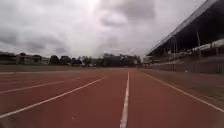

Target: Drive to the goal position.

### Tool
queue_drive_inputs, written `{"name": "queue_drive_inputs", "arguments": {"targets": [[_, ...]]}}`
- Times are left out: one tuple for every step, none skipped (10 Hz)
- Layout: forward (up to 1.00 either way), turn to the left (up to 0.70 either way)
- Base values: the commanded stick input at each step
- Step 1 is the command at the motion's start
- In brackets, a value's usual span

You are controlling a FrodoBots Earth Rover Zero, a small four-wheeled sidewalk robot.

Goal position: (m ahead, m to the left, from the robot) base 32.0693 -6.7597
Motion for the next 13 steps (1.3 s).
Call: {"name": "queue_drive_inputs", "arguments": {"targets": [[0.70,0.00],[0.70,0.00],[0.70,0.00],[0.70,0.00],[0.70,0.00],[0.70,0.00],[0.70,0.00],[0.70,0.00],[0.70,0.00],[0.70,0.00],[0.70,0.00],[0.70,0.00],[0.70,0.00]]}}
